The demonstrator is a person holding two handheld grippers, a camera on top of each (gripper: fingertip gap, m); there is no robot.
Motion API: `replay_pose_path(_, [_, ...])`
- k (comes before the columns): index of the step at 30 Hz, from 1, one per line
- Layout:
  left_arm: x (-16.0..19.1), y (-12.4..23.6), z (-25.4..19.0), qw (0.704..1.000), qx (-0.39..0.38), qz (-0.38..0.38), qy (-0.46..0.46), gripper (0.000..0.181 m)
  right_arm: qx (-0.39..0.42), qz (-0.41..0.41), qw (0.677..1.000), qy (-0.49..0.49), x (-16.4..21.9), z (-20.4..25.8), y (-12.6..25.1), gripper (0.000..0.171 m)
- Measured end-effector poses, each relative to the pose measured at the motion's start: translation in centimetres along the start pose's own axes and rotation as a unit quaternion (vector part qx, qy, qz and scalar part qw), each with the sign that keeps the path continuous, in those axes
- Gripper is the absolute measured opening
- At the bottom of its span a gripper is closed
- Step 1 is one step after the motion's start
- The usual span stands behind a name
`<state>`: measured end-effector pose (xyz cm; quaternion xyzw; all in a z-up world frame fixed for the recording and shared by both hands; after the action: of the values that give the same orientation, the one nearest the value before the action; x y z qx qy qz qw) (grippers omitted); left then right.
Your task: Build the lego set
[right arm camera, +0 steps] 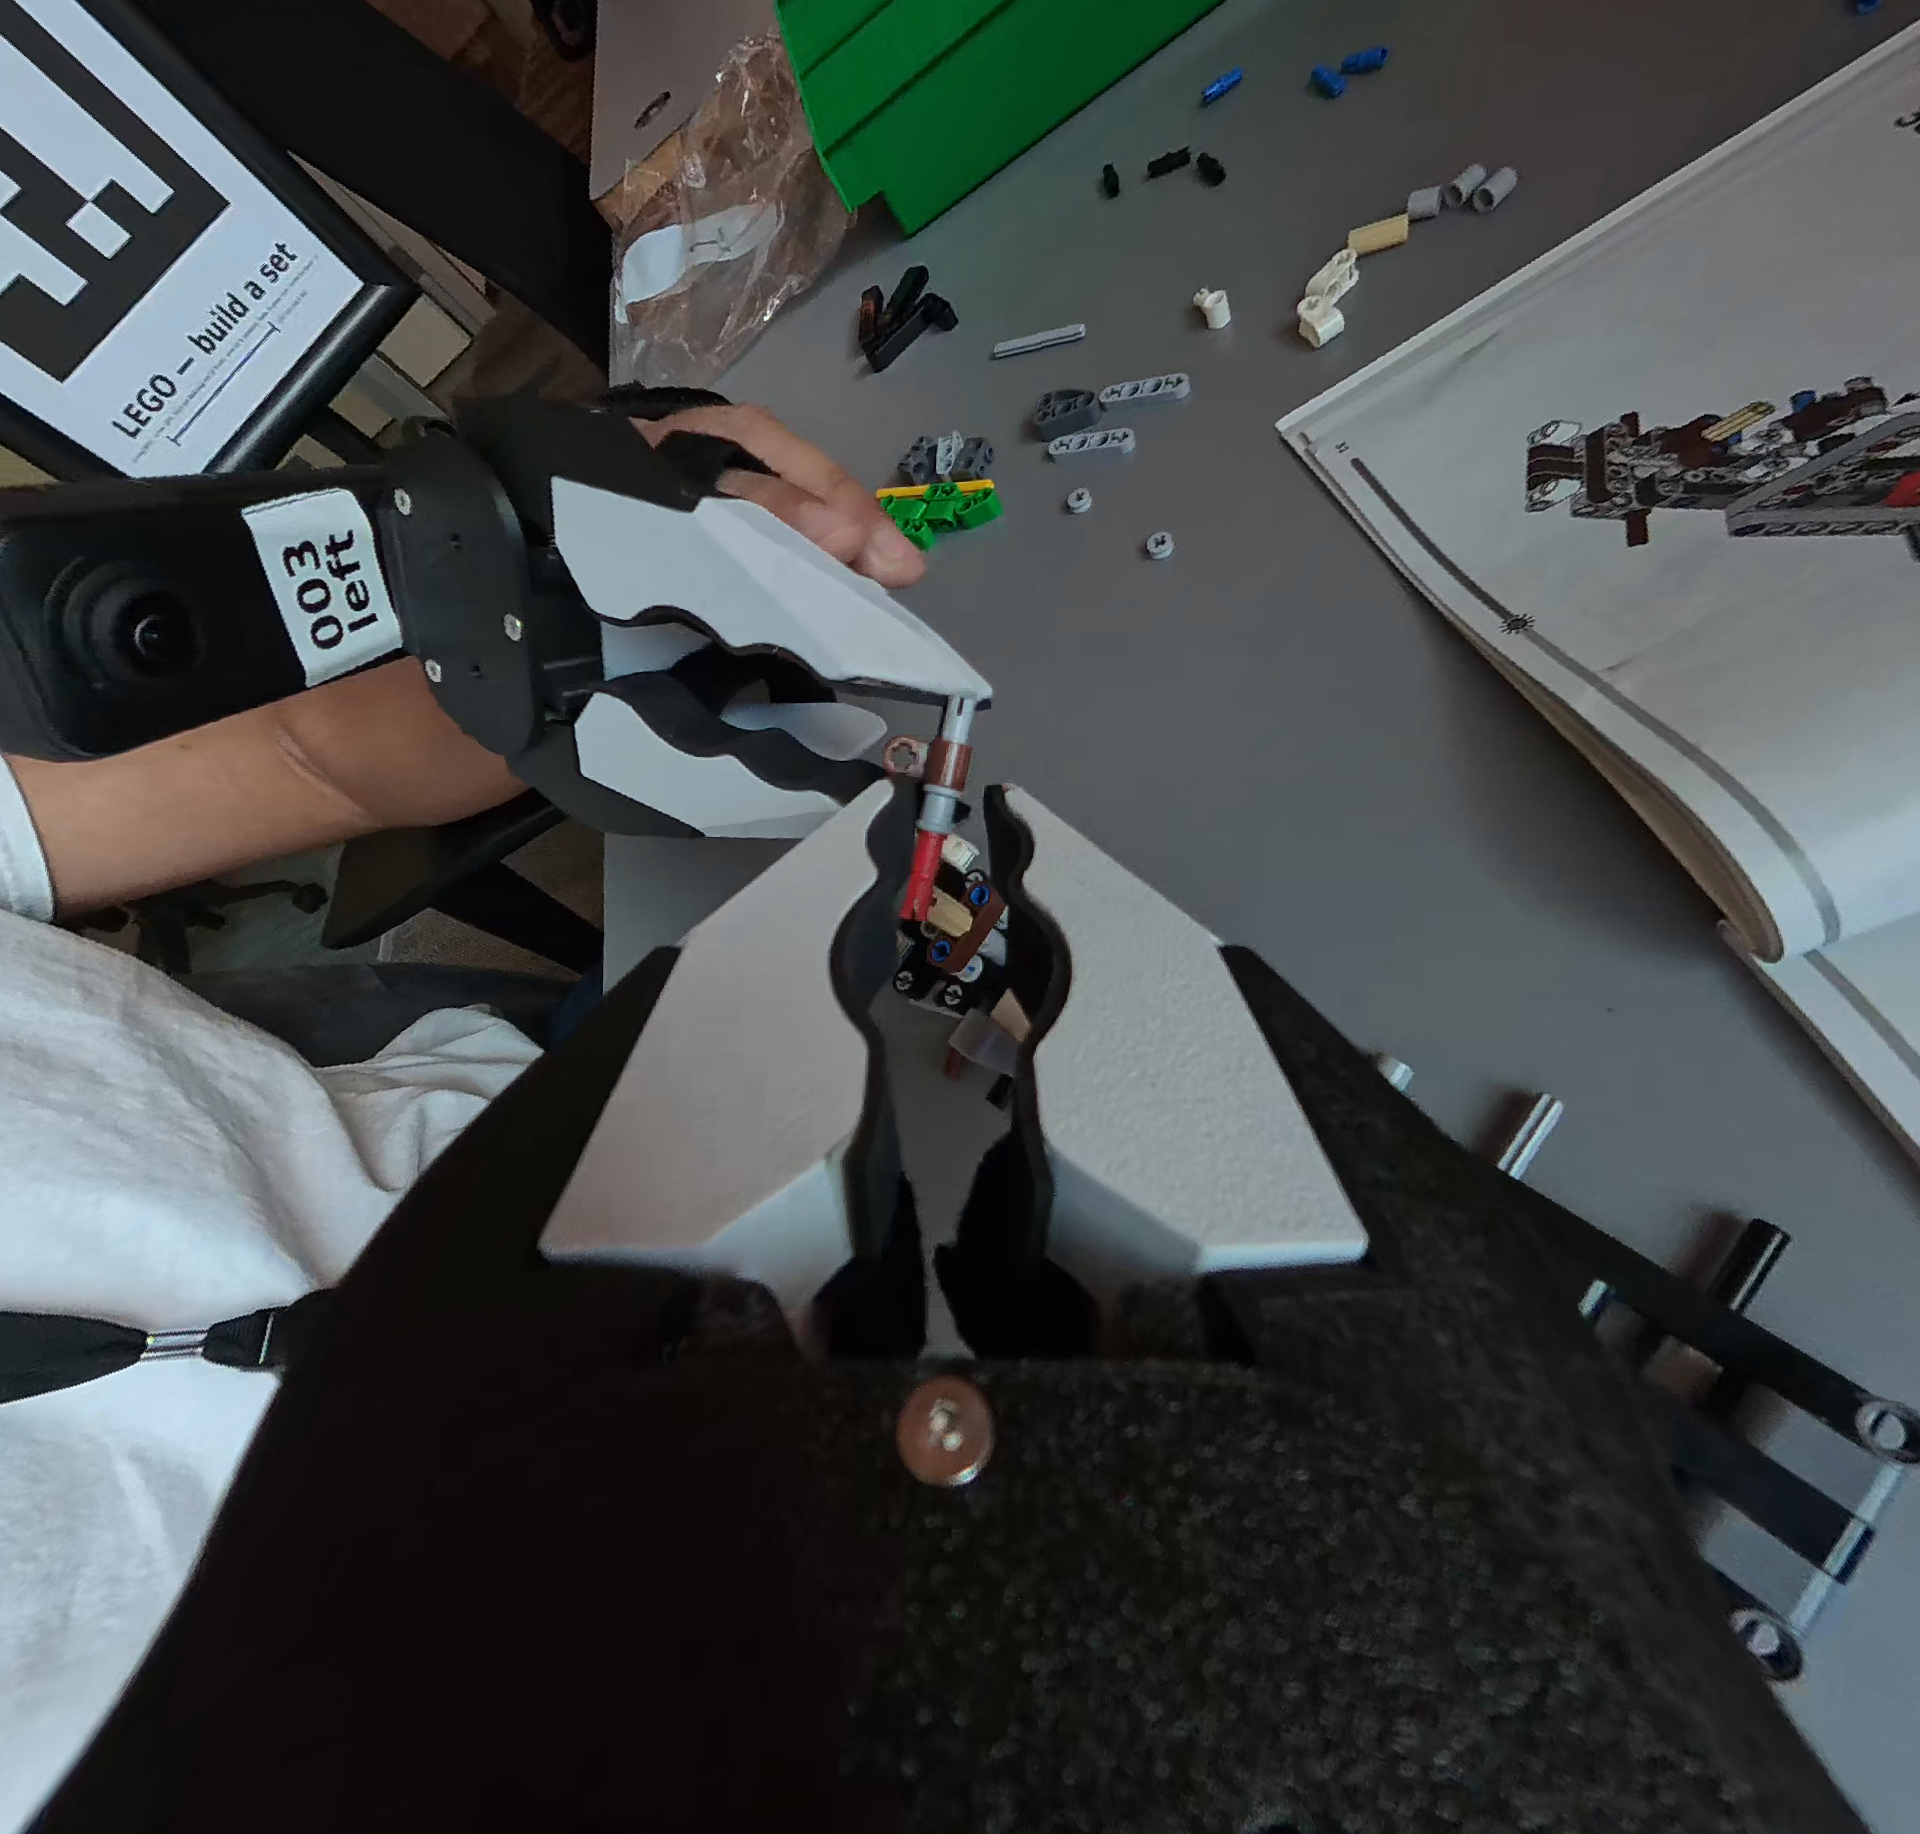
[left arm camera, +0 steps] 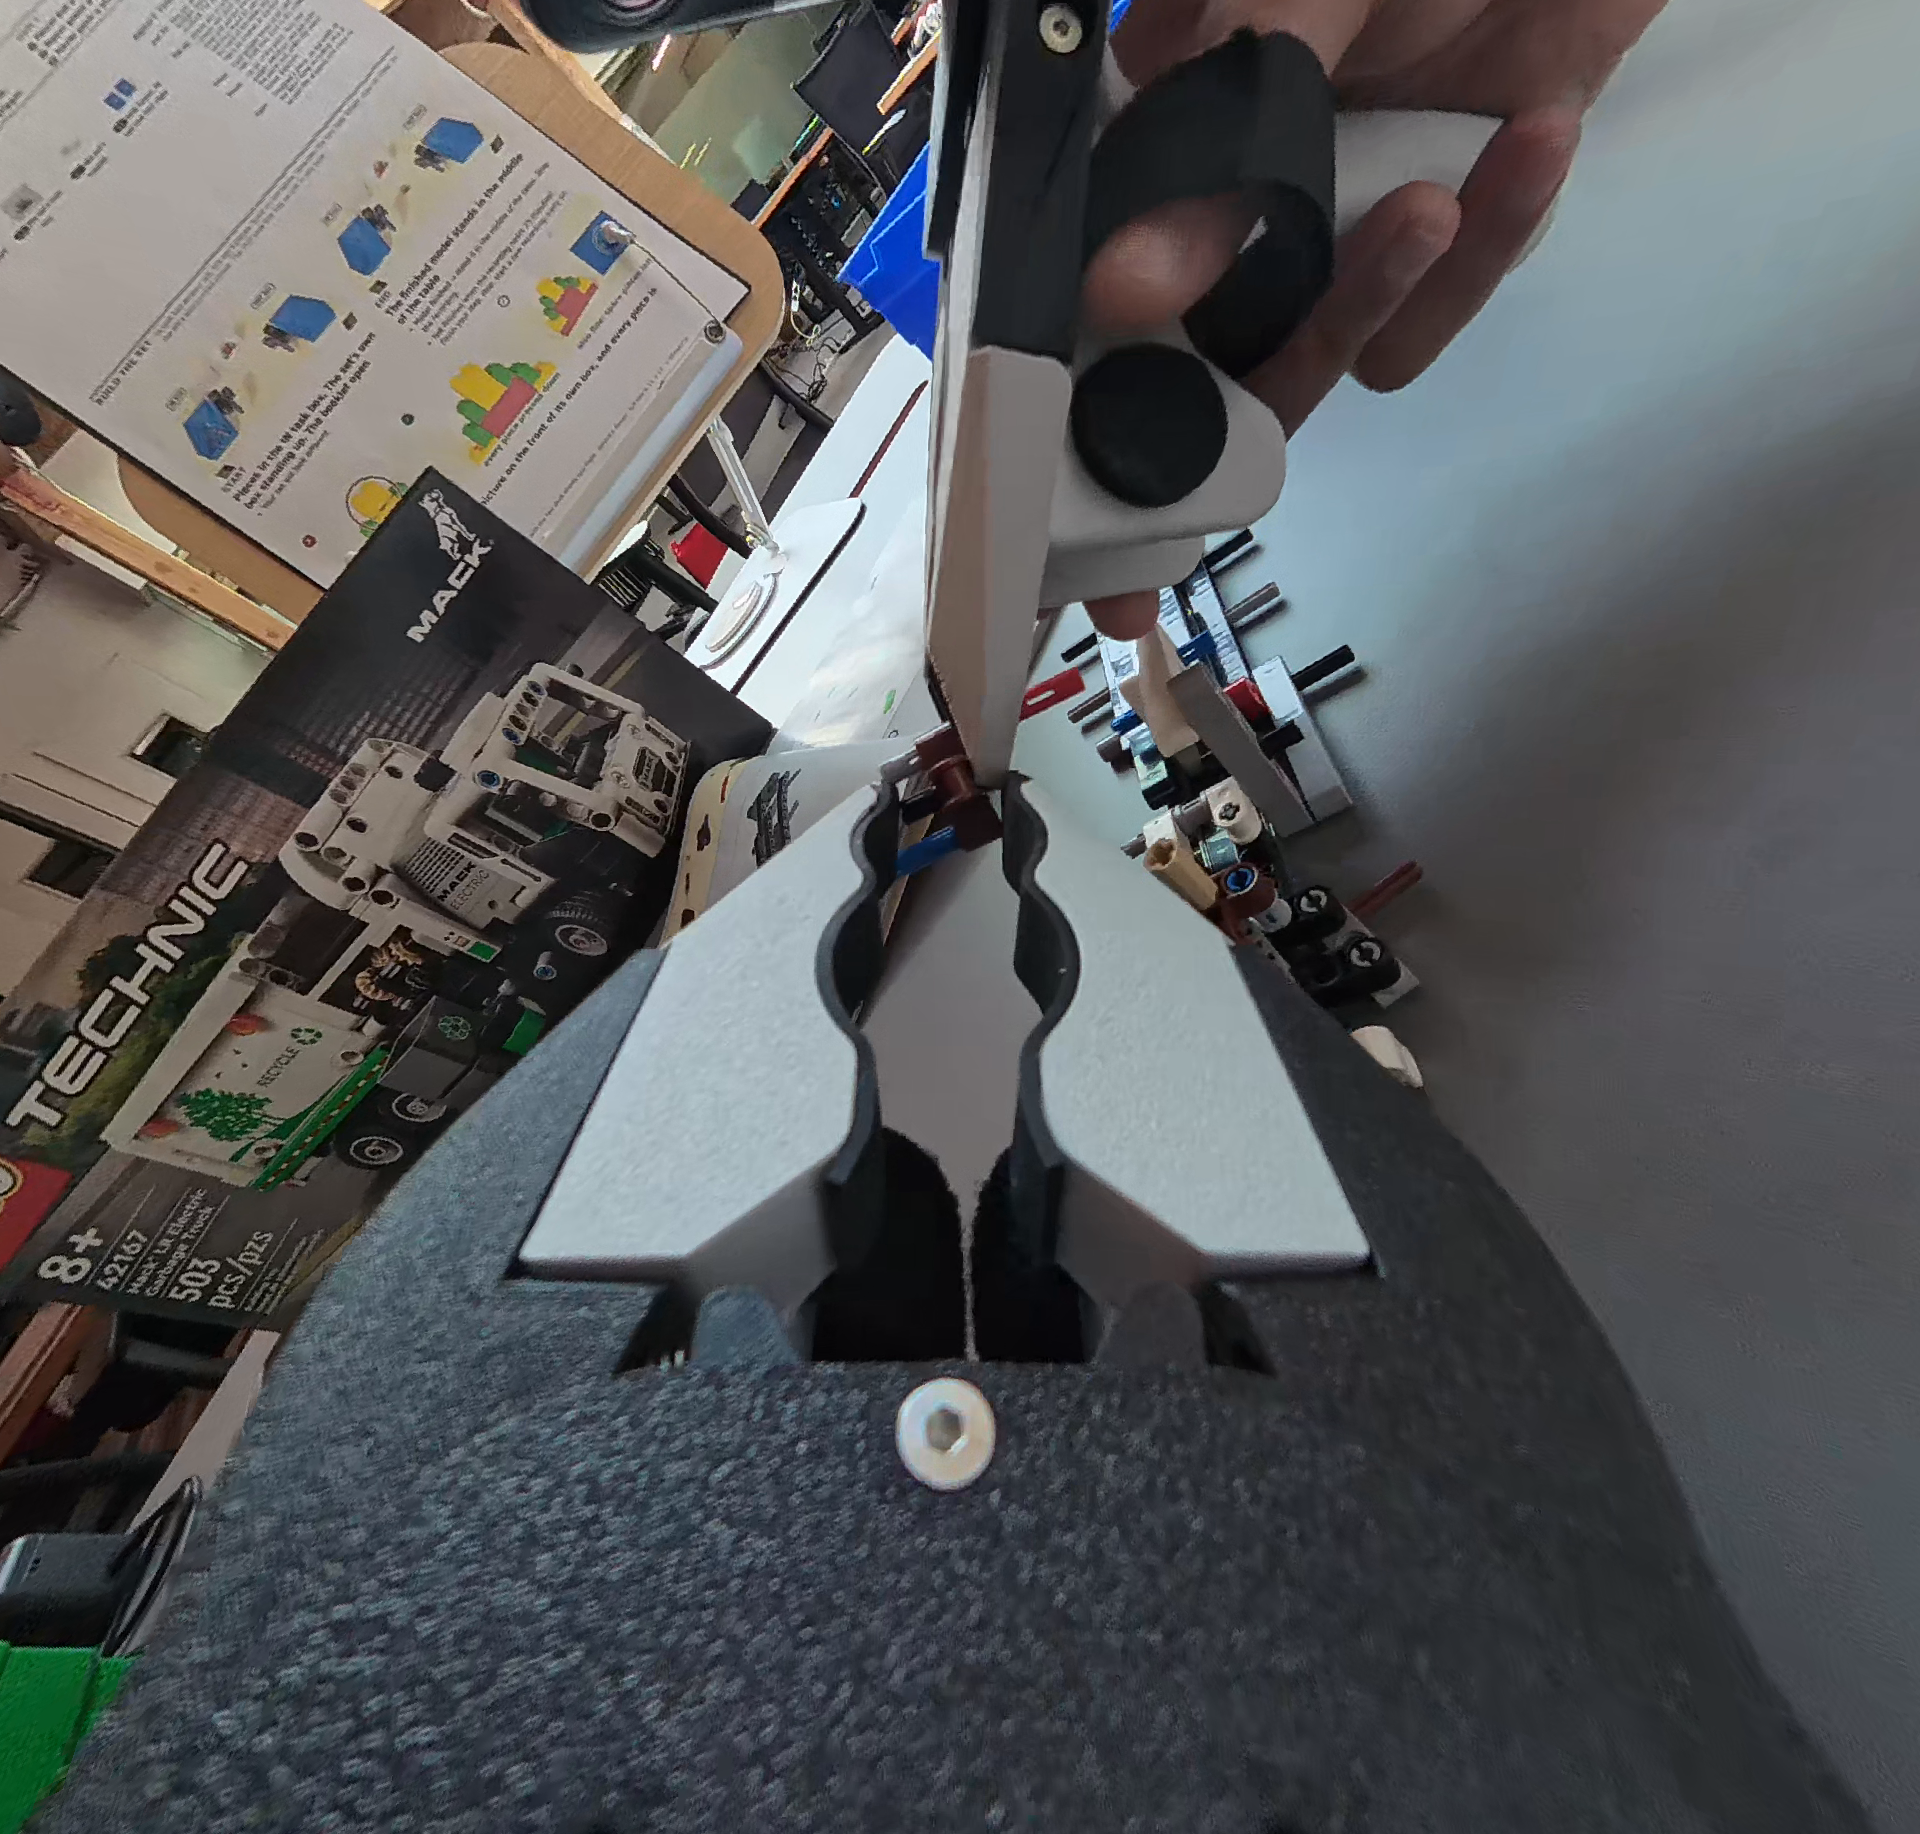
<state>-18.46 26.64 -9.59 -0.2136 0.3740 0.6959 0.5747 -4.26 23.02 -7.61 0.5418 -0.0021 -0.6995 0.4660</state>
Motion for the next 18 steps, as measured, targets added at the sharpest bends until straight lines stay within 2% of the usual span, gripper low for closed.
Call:
replay_pose_path(2, [-0.1,0.0,-0.2,1.000,-0.002,0.000,-0.010,0.018,-0.019,0.001,1.000,-0.011,0.2,-0.1,0.1,0.013])
replay_pose_path(4, [0.1,0.0,-0.2,1.000,-0.009,0.011,-0.015,0.018,-0.084,-0.006,0.996,-0.030,0.3,0.1,0.4,0.038])
replay_pose_path(5, [0.3,0.1,-0.1,1.000,-0.011,0.013,-0.016,0.018,-0.121,-0.012,0.991,-0.047,0.4,0.3,0.6,0.044])
replay_pose_path(7, [0.1,0.4,0.1,1.000,-0.008,0.000,0.002,0.017,-0.122,-0.022,0.990,-0.065,0.6,-0.1,0.7,0.033])
replay_pose_path(10, [-0.1,0.8,0.6,1.000,-0.022,-0.012,0.009,0.017,-0.080,-0.019,0.996,-0.046,1.2,0.0,0.5,0.031])
replay_pose_path(14, [-0.2,0.8,0.3,1.000,-0.022,-0.013,0.006,0.016,-0.025,-0.058,0.998,-0.030,1.0,0.9,0.9,0.004])
replay_pose_path(18, [-0.4,1.0,0.4,0.999,0.004,-0.024,0.036,0.020,0.047,-0.051,0.998,0.008,1.1,1.8,1.2,0.003])
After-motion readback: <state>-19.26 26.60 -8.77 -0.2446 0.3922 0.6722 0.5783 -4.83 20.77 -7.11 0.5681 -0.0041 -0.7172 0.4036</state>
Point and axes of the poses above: each gripper's, where its closed fingertips meet, y back along the fingers, x out of its underside, z = x × y across the jaws, the point moved 9 cm from there along y, back along the fingers, and after that the axes turned 6 degrees about x, right-handed, at the moved point
